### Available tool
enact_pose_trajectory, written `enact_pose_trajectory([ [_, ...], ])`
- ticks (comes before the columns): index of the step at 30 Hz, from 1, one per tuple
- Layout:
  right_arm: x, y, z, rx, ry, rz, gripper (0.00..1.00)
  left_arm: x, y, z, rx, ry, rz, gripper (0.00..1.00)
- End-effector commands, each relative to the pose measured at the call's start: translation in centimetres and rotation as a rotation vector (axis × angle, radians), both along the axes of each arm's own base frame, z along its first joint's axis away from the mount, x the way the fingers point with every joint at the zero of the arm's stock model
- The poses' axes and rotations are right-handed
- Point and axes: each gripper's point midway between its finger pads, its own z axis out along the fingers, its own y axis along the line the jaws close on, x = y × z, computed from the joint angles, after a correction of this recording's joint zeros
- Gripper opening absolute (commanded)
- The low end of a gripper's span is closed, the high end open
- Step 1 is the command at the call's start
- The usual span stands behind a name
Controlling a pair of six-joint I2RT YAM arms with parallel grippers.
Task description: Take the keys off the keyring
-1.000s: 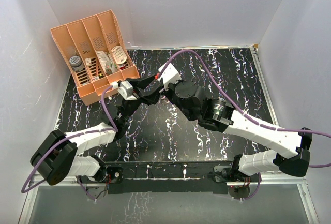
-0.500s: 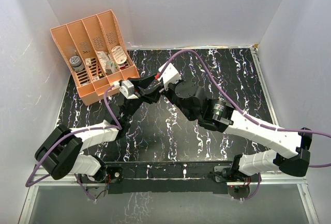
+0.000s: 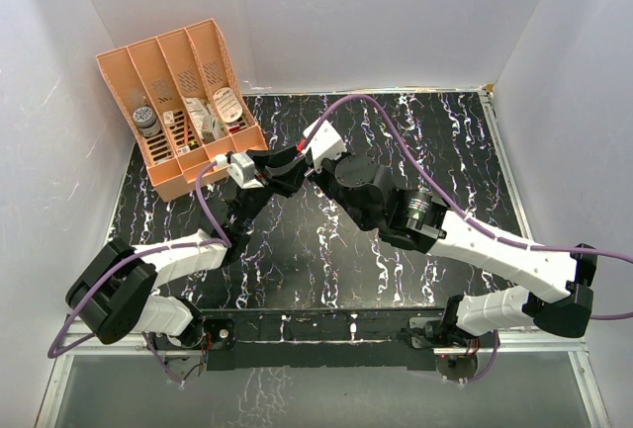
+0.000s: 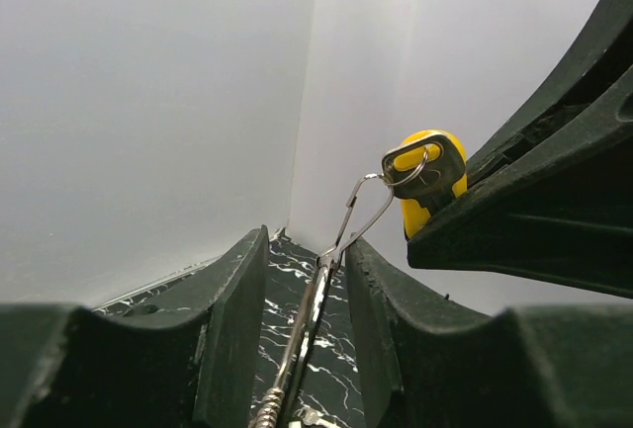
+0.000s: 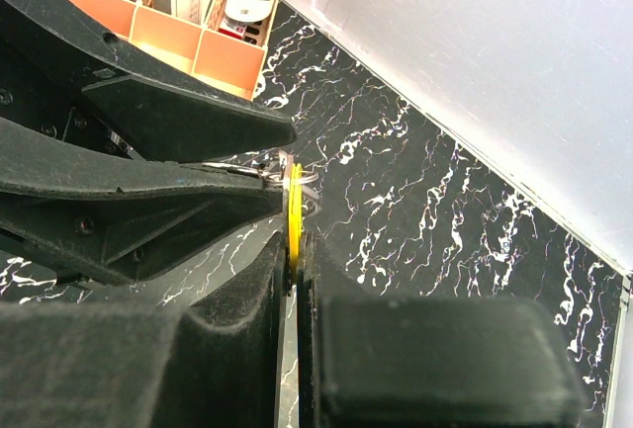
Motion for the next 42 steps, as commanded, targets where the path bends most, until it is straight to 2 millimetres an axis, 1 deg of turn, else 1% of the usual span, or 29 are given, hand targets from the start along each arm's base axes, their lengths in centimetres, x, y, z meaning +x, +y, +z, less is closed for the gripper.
enact_pose_trajectory([
  [1,-0.1,0.1,3.1,0.11,-0.047,-0.003,0.0,-1.4,0.9,4.4,-0.089,-0.111,-0.008,0.34],
  [11,-0.1,0.2,2.6,0.103,-0.043,-0.003,0.0,-1.9,0.7,5.2,-0.081,-0.13,-0.029,0.33],
  [19,-0.2,0.0,2.9,0.115,-0.047,-0.005,0.0,-1.9,0.7,4.6,-0.065,-0.117,-0.029,0.26],
  [23,-0.2,-0.1,2.8,0.114,-0.046,-0.007,0.0,-1.9,0.9,4.3,-0.065,-0.111,-0.022,0.21],
  [26,-0.2,-0.1,2.7,0.115,-0.044,-0.011,0.0,-2.1,1.0,4.6,-0.061,-0.124,-0.022,0.15],
  [28,-0.2,-0.2,2.8,0.117,-0.045,-0.016,0.0,-2.1,0.9,4.5,-0.049,-0.122,-0.018,0.1],
  [30,-0.1,-0.4,2.9,0.121,-0.048,-0.021,0.0,-1.9,1.1,4.3,-0.039,-0.108,-0.002,0.01],
  [31,-0.1,-0.5,2.9,0.123,-0.049,-0.024,0.0,-1.8,1.2,4.2,-0.033,-0.101,0.008,0.0],
  [38,0.0,-1.1,2.9,0.124,-0.052,-0.057,0.0,-1.6,2.4,3.6,-0.017,-0.09,0.072,0.0],
  [42,0.1,-1.6,3.5,0.133,-0.055,-0.079,0.0,-0.8,2.6,2.8,0.069,-0.067,0.126,0.0],
])
